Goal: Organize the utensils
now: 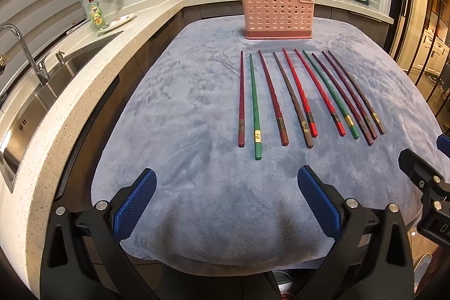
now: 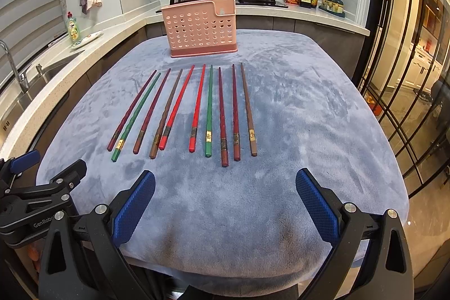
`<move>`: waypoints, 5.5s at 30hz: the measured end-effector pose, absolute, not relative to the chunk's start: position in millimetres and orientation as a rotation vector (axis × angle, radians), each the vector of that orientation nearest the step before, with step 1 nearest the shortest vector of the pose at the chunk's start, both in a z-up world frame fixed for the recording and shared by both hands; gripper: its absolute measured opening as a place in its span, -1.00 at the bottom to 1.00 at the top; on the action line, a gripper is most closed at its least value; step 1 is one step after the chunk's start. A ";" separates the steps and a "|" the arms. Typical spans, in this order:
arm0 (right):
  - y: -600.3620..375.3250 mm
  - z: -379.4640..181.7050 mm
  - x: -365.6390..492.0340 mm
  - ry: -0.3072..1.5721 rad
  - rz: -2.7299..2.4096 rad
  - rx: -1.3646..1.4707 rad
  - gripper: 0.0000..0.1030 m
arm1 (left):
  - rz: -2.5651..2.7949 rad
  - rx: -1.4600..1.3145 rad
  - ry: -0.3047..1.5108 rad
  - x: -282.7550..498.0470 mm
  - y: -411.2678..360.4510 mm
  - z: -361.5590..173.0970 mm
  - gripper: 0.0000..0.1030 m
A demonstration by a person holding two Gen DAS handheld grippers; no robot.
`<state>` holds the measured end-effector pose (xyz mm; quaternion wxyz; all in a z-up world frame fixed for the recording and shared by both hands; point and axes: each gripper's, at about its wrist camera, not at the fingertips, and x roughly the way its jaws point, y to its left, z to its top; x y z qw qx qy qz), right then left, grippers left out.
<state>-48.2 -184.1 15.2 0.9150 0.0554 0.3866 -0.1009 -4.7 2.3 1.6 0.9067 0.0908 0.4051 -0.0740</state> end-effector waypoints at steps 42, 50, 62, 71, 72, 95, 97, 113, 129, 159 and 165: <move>-183.8 16.7 -48.0 0.797 -0.207 0.123 0.87 | -0.155 0.185 0.865 -3.4 5.1 -3.1 0.86; -185.0 17.0 -48.7 0.797 -0.204 0.129 0.87 | -0.156 0.184 0.866 -3.4 4.8 -3.4 0.86; -209.8 6.9 -38.0 0.799 -0.248 0.156 0.87 | -0.112 0.072 0.907 26.8 34.0 -13.3 0.86; -238.9 -7.3 -7.5 0.813 -0.265 0.194 0.56 | -0.123 0.066 0.912 64.5 32.2 -29.0 0.75; -241.8 -10.2 -2.7 0.818 -0.266 0.197 0.53 | -0.128 0.068 0.917 68.3 30.1 -31.4 0.74; -252.3 -46.3 41.8 0.903 -0.225 0.212 -0.43 | -0.163 0.092 0.974 100.6 12.8 -58.9 0.20; -253.2 -46.5 41.4 0.901 -0.225 0.210 -0.49 | -0.174 0.094 0.968 100.1 11.2 -57.3 -0.02; -258.6 -5.7 29.0 0.820 -0.204 0.219 -0.85 | -0.236 0.014 0.956 100.4 22.9 -27.9 -0.79; -288.0 112.7 62.8 0.546 -0.195 0.242 -0.86 | -0.286 -0.087 0.743 152.8 23.0 94.0 -0.87; -284.9 261.4 249.6 0.266 -0.050 0.318 -0.86 | -0.353 -0.186 0.338 301.0 -45.2 294.2 -0.88; -284.2 246.9 287.4 0.299 -0.053 0.319 -0.86 | -0.365 -0.181 0.328 327.0 -61.7 281.0 -0.88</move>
